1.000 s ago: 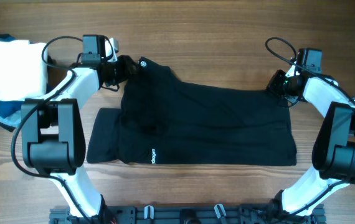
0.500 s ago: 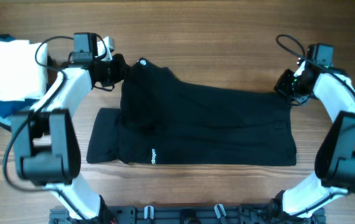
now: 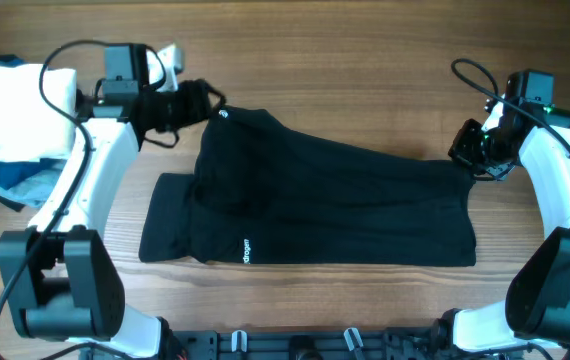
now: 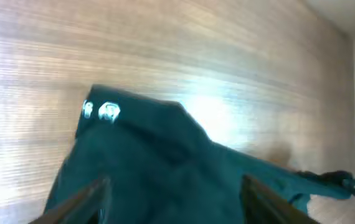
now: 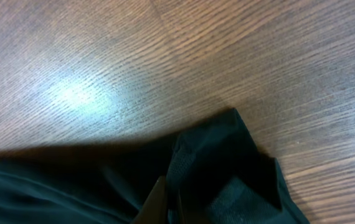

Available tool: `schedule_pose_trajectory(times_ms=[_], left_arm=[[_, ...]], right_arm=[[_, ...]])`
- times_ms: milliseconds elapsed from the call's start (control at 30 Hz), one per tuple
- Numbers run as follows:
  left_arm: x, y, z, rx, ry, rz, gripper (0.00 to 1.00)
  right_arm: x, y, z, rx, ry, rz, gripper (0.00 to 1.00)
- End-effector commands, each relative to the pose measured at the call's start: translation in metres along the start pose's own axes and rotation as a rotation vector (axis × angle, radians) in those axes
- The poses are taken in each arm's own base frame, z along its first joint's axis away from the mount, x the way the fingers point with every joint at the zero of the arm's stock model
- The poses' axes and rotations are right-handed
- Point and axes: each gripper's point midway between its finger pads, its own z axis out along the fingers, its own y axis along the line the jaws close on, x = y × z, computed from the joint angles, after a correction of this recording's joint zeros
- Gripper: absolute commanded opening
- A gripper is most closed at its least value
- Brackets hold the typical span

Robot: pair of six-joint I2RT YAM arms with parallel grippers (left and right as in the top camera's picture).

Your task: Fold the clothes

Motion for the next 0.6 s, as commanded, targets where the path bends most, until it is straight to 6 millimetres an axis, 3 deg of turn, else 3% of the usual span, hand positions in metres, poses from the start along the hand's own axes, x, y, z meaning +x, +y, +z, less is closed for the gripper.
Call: schedule_pose_trajectory(times_ms=[0, 100, 233, 367, 500, 567], left_arm=[[-0.014, 0.002, 0.031, -0.028, -0.048, 0.05, 0.73], [-0.02, 0.016, 0.057, -0.041, -0.024, 0.011, 0.72], [-0.034, 0.04, 0.091, -0.228, 0.092, 0.054, 0.71], [-0.015, 0.049, 0.119, -0.27, 0.185, 0.077, 0.7], [0.008, 0.064, 0.133, -0.305, 0.257, 0.059, 0.69], [0.01, 0.064, 0.135, -0.307, 0.266, 0.059, 0.64]], right_arm=[[-0.006, 0.0, -0.008, 0.006, -0.029, -0.025, 0.04], [-0.006, 0.0, -0.008, 0.006, -0.029, -0.024, 0.04], [-0.006, 0.0, -0.008, 0.006, -0.03, -0.024, 0.04], [-0.007, 0.001, -0.008, 0.005, -0.034, -0.025, 0.04], [-0.007, 0.001, -0.008, 0.005, -0.036, -0.026, 0.04], [-0.007, 0.001, -0.007, 0.005, -0.035, -0.026, 0.04]])
